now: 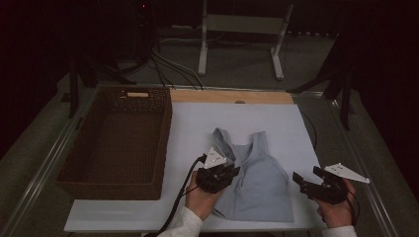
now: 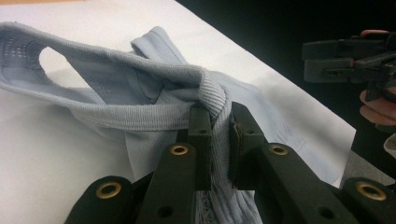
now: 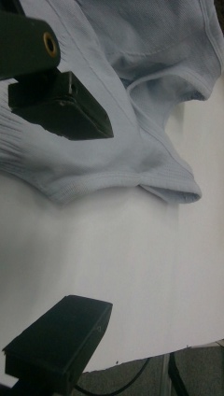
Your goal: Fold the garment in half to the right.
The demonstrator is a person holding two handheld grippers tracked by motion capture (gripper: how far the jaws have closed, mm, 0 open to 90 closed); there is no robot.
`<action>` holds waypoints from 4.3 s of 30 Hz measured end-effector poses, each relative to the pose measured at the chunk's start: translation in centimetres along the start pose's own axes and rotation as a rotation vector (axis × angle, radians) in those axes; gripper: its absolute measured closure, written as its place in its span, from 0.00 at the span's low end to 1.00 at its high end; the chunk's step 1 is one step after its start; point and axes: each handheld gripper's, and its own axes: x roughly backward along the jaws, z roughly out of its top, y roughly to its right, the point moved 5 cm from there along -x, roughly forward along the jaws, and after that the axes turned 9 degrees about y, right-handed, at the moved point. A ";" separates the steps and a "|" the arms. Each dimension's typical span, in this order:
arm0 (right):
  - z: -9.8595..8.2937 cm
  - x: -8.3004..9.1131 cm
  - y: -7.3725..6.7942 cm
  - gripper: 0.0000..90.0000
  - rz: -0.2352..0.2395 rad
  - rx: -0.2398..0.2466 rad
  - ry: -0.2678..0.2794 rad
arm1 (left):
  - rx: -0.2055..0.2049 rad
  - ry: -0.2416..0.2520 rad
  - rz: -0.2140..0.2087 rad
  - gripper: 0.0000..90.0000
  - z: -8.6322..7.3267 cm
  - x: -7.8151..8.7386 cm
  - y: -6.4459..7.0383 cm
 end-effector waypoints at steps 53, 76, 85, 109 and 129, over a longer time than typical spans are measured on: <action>0.1 0.2 0.0 0.16 0.000 0.001 0.008 | -0.005 0.041 -0.142 0.91 0.3 -3.6 2.7; 0.0 0.1 0.0 0.16 0.002 -0.001 0.005 | -0.006 0.042 -0.174 0.91 0.8 -4.6 3.0; 0.0 0.1 0.0 0.16 0.002 0.000 0.007 | -0.009 0.039 -0.196 0.91 1.0 -5.2 3.3; 0.0 0.1 0.0 0.16 0.001 -0.002 0.006 | -0.035 -0.033 -0.238 0.90 0.3 -8.2 5.2; 0.0 0.2 0.1 0.16 0.000 -0.005 0.007 | -0.027 -0.057 -0.243 0.86 -0.4 -9.2 5.2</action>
